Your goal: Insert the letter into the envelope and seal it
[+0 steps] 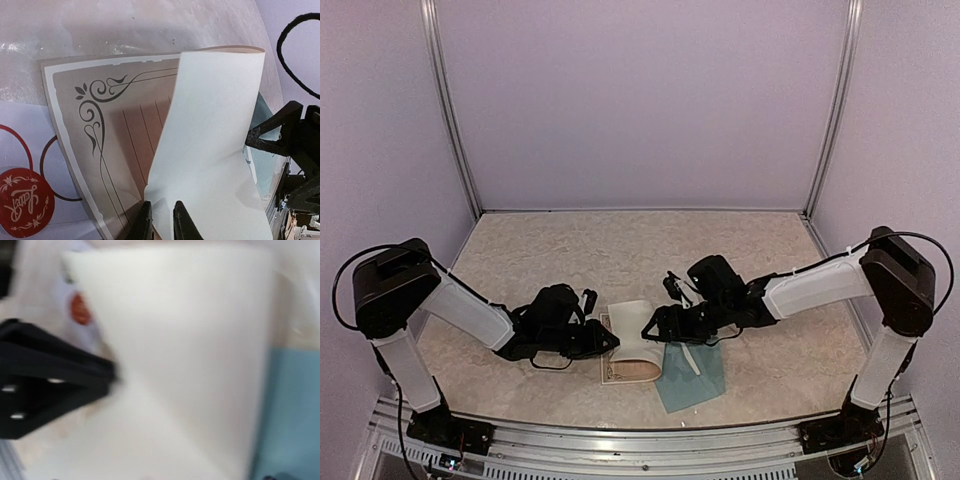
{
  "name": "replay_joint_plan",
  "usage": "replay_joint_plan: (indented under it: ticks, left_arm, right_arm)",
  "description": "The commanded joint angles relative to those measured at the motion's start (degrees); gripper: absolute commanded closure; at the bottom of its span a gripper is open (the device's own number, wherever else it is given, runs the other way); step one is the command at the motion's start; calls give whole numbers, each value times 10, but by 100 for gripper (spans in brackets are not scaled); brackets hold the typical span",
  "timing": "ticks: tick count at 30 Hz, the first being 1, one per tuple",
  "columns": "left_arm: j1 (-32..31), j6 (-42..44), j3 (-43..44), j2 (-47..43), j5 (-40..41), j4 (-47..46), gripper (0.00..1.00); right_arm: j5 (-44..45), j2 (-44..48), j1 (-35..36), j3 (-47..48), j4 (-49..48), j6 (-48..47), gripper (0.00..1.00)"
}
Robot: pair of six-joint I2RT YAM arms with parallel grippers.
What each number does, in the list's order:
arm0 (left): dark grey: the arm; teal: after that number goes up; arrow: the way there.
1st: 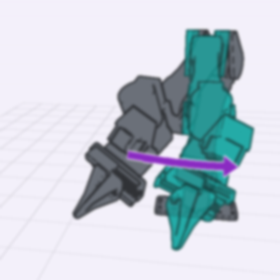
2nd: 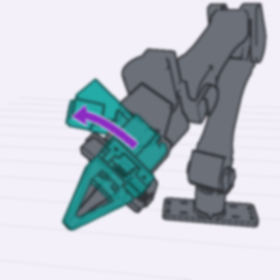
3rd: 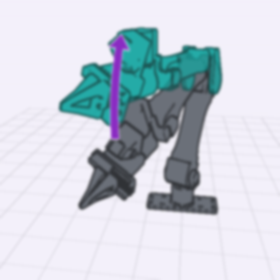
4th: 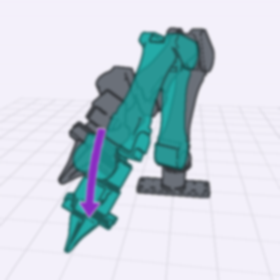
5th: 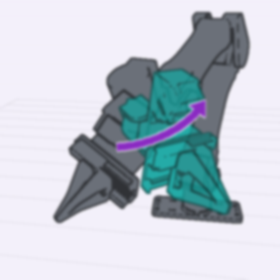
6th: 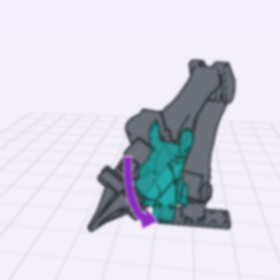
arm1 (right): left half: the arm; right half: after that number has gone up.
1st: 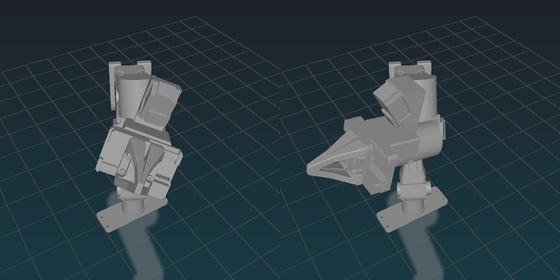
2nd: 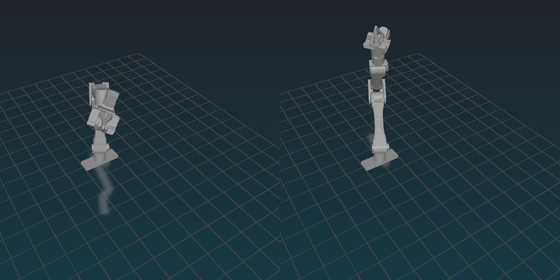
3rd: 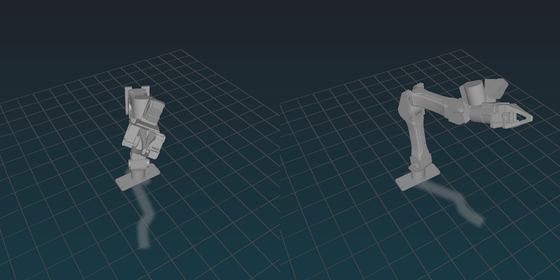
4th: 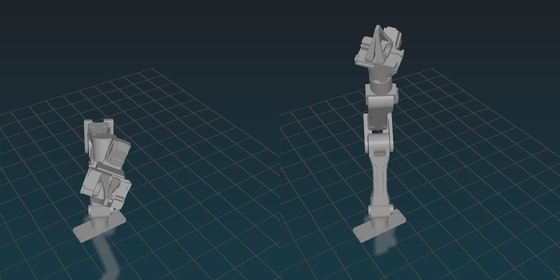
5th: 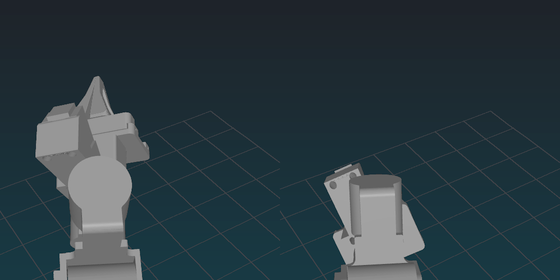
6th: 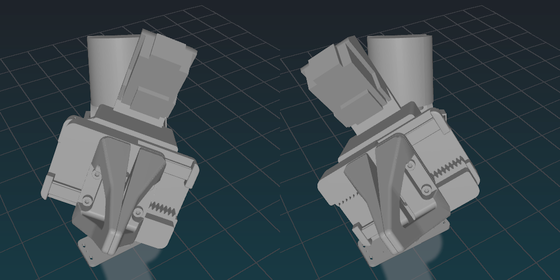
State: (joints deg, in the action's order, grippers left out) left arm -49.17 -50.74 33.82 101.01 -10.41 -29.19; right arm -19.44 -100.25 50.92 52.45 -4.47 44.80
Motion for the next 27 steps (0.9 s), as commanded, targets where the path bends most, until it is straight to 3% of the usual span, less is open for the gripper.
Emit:
replay_joint_plan:
  ticks: [1, 14, 20, 23, 27]
  left_arm:
    - [2, 8, -2, 0, 5, 39, 86]
    - [0, 9, -5, -8, 1, 28, 86]
    - [-4, 7, -8, -10, 4, 18, 86]
    - [-4, 12, -13, -26, 14, 18, 79]
    - [-1, 15, -32, -86, 46, 36, 62]
  right_arm:
    - [-5, -27, -5, -8, -11, 17, 18]
    - [-59, -78, -9, -18, -91, 60, 36]
    - [-68, -86, -14, -31, -121, 89, 64]
    - [-65, -83, -19, -42, -127, 98, 74]
    - [-68, -68, -24, -60, -151, 103, 82]
